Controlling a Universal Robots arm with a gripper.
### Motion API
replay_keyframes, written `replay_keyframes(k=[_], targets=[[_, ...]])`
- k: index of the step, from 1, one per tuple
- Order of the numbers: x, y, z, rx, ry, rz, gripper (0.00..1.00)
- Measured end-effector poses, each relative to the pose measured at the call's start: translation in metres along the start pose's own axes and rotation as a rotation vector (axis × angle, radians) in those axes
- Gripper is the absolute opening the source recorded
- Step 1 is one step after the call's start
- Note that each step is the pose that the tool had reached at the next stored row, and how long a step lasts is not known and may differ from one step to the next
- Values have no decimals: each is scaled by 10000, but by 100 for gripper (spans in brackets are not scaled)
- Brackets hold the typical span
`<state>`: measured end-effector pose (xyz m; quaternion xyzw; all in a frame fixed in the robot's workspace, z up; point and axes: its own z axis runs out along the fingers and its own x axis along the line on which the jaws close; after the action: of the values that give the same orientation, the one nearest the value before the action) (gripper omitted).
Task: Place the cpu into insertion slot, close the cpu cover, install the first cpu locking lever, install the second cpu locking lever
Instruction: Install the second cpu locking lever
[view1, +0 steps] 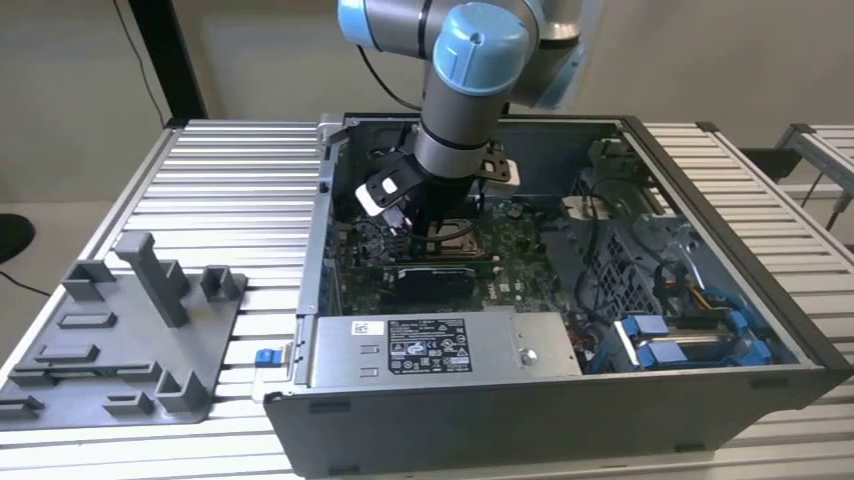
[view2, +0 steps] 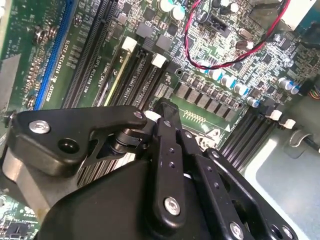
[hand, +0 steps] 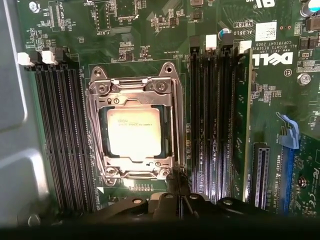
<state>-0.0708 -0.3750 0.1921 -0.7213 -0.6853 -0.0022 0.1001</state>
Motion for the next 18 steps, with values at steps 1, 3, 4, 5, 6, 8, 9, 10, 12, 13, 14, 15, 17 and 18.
replay_keyframes(k=[1,3,4,5,6,8,9,10,12,13,14,15,17,18], targets=[[0,0,0,0,-1,0,0],[-1,-1,-2,-1,2,1,0],[-3,-1,-5,-4,10,-1,0],[-5,-2,-8,-10,23,-3,0],[-3,-2,-17,-10,24,-4,0],[-3,-3,-26,-12,30,-5,0],[-4,-3,-26,-12,30,-5,0],[-4,-3,-26,-12,24,-4,0],[-7,-3,-28,-12,5,-2,0],[-9,-3,-30,-12,-3,-1,0],[-12,-3,-33,-12,-12,-1,0],[-14,-4,-38,-14,-20,1,0],[-15,-6,-52,-16,-37,4,0],[-14,-7,-61,-16,-44,5,0]])
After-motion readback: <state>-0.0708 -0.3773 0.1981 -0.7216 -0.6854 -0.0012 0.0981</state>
